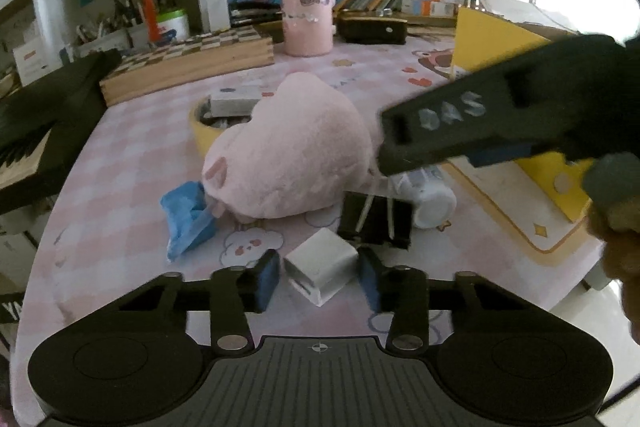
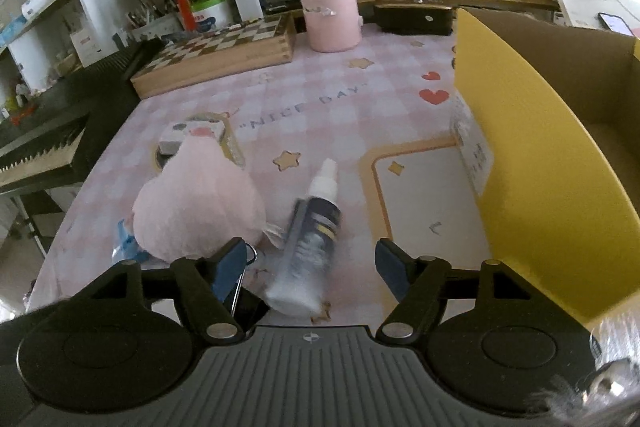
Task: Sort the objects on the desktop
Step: 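Close the left gripper on the white plug while the right gripper grasps the spray bottle, then lift the plug and spray bottle and carry both toward the yellow box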
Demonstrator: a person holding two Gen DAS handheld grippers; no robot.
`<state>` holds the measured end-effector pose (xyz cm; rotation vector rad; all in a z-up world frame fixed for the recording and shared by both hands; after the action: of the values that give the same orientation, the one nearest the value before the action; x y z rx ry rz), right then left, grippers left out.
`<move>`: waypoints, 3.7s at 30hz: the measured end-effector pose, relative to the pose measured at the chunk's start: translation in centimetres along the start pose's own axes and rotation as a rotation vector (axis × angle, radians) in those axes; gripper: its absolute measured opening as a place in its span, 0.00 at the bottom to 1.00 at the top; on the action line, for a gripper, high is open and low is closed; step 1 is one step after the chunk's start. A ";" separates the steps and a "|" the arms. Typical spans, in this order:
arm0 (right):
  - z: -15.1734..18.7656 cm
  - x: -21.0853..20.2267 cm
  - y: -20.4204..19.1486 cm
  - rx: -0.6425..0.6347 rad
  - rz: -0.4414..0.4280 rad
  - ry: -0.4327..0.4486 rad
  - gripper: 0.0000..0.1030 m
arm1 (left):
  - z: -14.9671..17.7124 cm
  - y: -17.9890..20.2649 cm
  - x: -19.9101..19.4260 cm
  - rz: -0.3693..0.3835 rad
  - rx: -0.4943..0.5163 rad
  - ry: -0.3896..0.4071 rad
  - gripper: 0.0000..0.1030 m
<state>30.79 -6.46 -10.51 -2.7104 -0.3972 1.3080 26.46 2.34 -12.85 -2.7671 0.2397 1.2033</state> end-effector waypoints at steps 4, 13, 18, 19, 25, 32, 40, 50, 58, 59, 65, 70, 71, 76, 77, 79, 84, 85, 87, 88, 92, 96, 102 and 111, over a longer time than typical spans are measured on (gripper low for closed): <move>-1.1 0.5 -0.1 0.022 -0.009 0.012 0.67 | 0.1 -0.4 -0.1 -0.014 -0.008 0.000 0.35; -1.2 0.8 1.4 0.038 0.057 -0.022 0.52 | 0.9 -2.6 -1.3 -0.031 -0.064 -0.006 0.35; -0.3 2.6 0.7 -0.052 0.063 -0.091 0.40 | 1.2 -2.3 -1.6 -0.030 -0.071 -0.016 0.35; -0.2 2.8 0.3 -0.085 0.071 -0.093 0.36 | 1.1 -2.2 -1.6 -0.029 -0.073 -0.015 0.35; 0.5 3.0 -0.6 -0.235 0.096 -0.070 0.29 | 0.9 -2.1 -2.3 -0.049 -0.098 0.006 0.35; -1.1 0.4 0.5 -0.178 0.044 0.022 0.29 | 0.0 -1.7 -3.6 -0.051 -0.119 0.027 0.35; -1.7 -4.9 1.4 -0.111 -0.028 0.090 0.29 | -1.0 0.3 -6.1 -0.016 -0.095 0.077 0.35; 1.9 -10.1 1.3 -0.102 -0.077 0.105 0.29 | 0.0 2.0 -9.9 0.011 -0.063 0.109 0.35; 5.7 -13.0 1.1 -0.094 -0.068 0.096 0.29 | 1.9 2.8 -12.4 0.015 -0.037 0.113 0.35; 6.3 -13.4 1.1 -0.092 -0.065 0.094 0.29 | 2.1 2.9 -12.7 0.017 -0.035 0.113 0.35; 8.7 -15.2 1.2 -0.077 -0.053 0.086 0.29 | 3.7 3.9 -14.4 0.034 -0.011 0.113 0.35; 11.0 -16.7 1.4 -0.054 -0.037 0.072 0.29 | 5.3 5.3 -15.4 0.073 0.017 0.100 0.35; 11.4 -17.0 1.5 -0.052 -0.033 0.071 0.29 | 5.6 5.6 -15.6 0.083 0.021 0.097 0.35; 13.1 -18.4 1.8 -0.028 -0.014 0.065 0.29 | 6.4 6.6 -16.7 0.113 0.056 0.100 0.35; 13.4 -18.6 1.9 -0.024 -0.011 0.064 0.29 | 6.5 6.8 -16.8 0.119 0.062 0.099 0.35; 13.9 -19.2 2.0 -0.013 -0.005 0.065 0.29 | 6.5 7.1 -17.0 0.129 0.073 0.098 0.35; 14.8 -20.2 2.7 0.016 0.010 0.065 0.29 | 6.7 7.9 -17.5 0.152 0.104 0.099 0.35; 15.0 -20.3 2.7 0.022 0.013 0.064 0.29 | 6.7 7.9 -17.6 0.155 0.108 0.099 0.35; 15.4 -20.6 3.0 0.035 0.018 0.061 0.29 | 6.7 8.1 -17.7 0.162 0.116 0.100 0.35; 15.5 -20.7 3.0 0.039 0.020 0.061 0.29 | 6.8 8.1 -17.8 0.165 0.118 0.100 0.35; 15.8 -21.3 3.1 0.050 0.025 0.069 0.29 | 6.8 8.2 -18.1 0.178 0.120 0.098 0.35; 15.8 -21.8 3.0 0.055 0.027 0.078 0.29 | 6.9 8.3 -18.2 0.193 0.118 0.096 0.35; 15.9 -22.5 3.2 0.064 0.044 0.093 0.29 | 7.0 8.9 -18.7 0.204 0.137 0.106 0.35; 16.7 -23.1 3.7 0.079 0.050 0.089 0.29 | 7.2 10.0 -19.2 0.224 0.180 0.112 0.35</move>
<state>4.69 -16.74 -4.25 -2.7167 -0.2654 1.1828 6.52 -4.34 -4.06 -2.7065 0.6496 1.0131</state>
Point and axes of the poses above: each gripper's, at about its wrist camera, not at the fingertips, and x roughly the way its jaws point, y to its right, z to its underside, the point moved 7 cm from there along x, roughly the way its jaws point, and after that the axes turned 5 degrees about -y, right-handed, at the moved point
